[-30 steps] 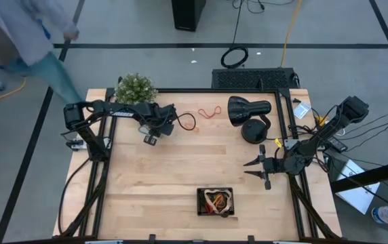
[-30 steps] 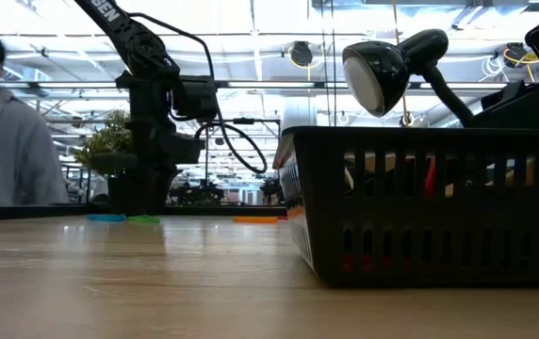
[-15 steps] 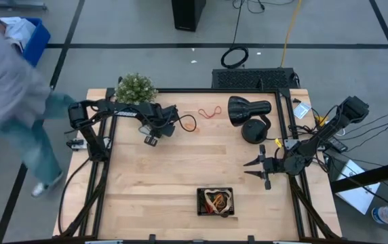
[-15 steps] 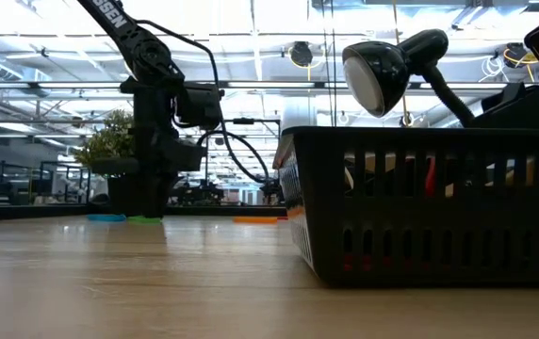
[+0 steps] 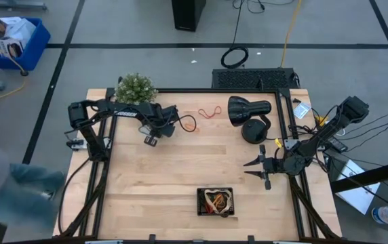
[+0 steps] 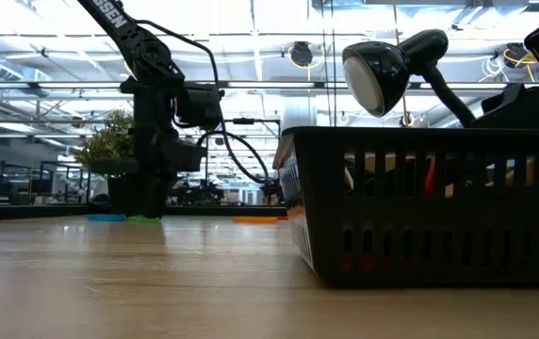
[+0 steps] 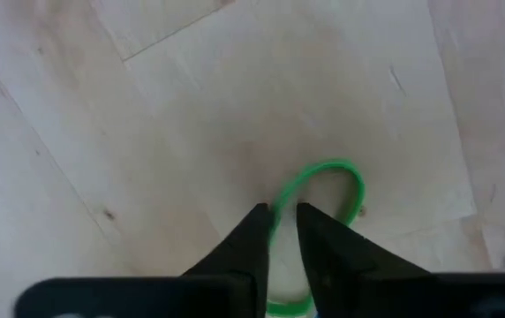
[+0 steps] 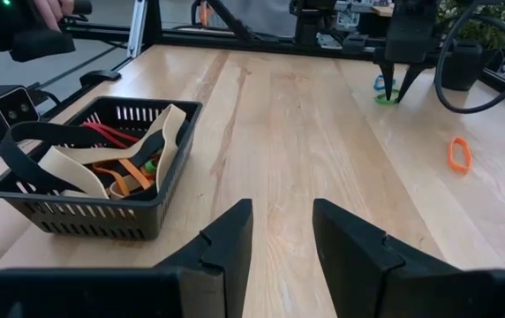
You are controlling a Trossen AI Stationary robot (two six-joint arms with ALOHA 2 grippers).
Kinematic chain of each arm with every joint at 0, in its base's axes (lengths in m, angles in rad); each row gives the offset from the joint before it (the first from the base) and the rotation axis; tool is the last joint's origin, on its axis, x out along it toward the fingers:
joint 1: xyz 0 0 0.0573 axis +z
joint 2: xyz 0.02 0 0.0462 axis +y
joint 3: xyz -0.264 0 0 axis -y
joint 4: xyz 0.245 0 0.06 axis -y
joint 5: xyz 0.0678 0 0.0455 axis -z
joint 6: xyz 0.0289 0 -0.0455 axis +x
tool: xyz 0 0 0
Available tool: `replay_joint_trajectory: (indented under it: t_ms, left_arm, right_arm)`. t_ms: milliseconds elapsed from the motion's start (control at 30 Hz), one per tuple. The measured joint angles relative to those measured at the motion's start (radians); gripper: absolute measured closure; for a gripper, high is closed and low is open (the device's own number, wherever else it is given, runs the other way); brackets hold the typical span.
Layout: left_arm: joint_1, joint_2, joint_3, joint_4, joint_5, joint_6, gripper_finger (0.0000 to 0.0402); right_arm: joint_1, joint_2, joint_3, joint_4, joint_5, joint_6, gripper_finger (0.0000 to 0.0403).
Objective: Pick and place rubber bands into bin
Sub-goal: Put the green rubber band into the black bin
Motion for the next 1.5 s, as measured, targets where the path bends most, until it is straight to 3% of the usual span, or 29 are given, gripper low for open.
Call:
replay_joint_trajectory:
  t_ms: [167, 667, 1033, 1300, 1500]
  left_arm:
    - [0.000, 0.000, 0.000, -0.004, 0.004, -0.007, 0.0393]
    - [-0.007, -0.018, -0.003, -0.006, -0.001, -0.093, 0.0399]
    - [-0.081, -0.244, -0.006, -0.018, 0.006, -0.263, 0.0400]
    - [-0.199, -0.403, -0.004, 0.142, 0.165, -0.499, 0.0401]
    - [-0.326, -0.419, -0.003, 0.353, 0.280, -0.640, 0.0401]
  right_arm:
    - [0.000, 0.000, 0.000, -0.001, 0.000, -0.007, 0.0287]
    - [0.000, 0.000, 0.000, -0.002, 0.000, -0.007, 0.0287]
    - [0.000, 0.000, 0.000, -0.002, 0.000, -0.007, 0.0286]
    - [0.000, 0.000, 0.000, 0.000, 0.000, -0.007, 0.0287]
    - [0.000, 0.000, 0.000, 0.006, 0.000, -0.007, 0.0287]
